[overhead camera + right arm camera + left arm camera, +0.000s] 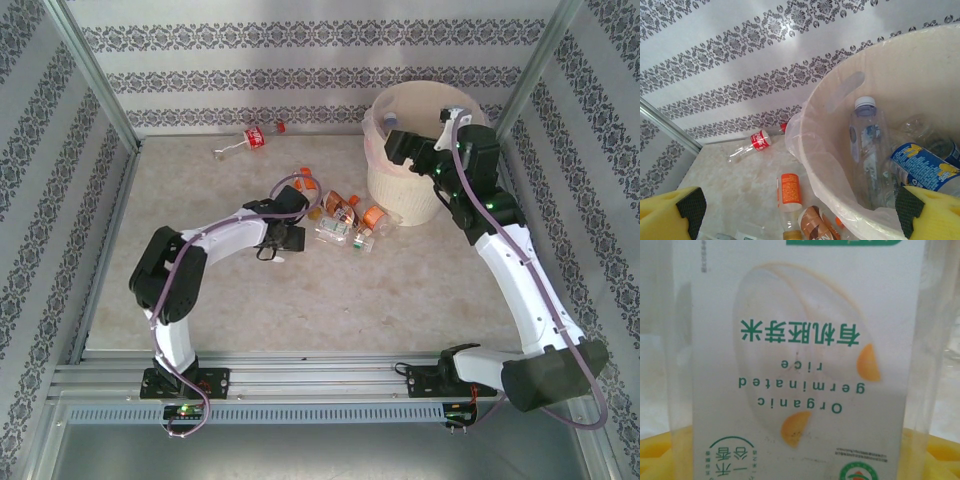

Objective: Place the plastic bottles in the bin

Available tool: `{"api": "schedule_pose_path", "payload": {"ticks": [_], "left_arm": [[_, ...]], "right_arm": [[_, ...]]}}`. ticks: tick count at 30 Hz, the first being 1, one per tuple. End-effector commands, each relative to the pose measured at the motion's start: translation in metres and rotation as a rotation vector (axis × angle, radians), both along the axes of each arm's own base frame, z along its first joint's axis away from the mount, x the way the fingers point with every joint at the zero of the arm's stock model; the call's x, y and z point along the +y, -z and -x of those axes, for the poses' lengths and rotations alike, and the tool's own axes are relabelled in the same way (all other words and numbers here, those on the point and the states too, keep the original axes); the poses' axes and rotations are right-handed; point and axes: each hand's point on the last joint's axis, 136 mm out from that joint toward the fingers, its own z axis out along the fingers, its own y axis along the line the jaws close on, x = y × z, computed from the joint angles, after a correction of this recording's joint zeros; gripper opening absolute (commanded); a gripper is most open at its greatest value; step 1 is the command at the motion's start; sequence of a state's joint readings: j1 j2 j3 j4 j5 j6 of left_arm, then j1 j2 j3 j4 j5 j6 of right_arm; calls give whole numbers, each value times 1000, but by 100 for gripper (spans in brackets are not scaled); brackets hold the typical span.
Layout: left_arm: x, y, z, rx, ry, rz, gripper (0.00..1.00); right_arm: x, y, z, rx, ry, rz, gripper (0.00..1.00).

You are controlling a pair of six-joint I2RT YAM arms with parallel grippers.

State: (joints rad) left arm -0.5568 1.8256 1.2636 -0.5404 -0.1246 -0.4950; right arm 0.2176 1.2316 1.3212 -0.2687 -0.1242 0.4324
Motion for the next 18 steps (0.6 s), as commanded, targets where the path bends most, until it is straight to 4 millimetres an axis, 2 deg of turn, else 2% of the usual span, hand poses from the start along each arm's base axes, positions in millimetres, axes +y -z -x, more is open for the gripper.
{"api": "schedule_pose_path", "payload": {"ticks": [1,13,18], "left_arm": [[-9,-41,-10,-141,74,43,75],[-37,-154,-9,-479,247,249,63],[-55,-192,-2,-590,344,300,55]], "right_arm": [[11,-3,-4,-16,-24,-42,98],[52,13,-11,50,-177,-76,98],[85,29,-15,125,-332,-118,98]]}}
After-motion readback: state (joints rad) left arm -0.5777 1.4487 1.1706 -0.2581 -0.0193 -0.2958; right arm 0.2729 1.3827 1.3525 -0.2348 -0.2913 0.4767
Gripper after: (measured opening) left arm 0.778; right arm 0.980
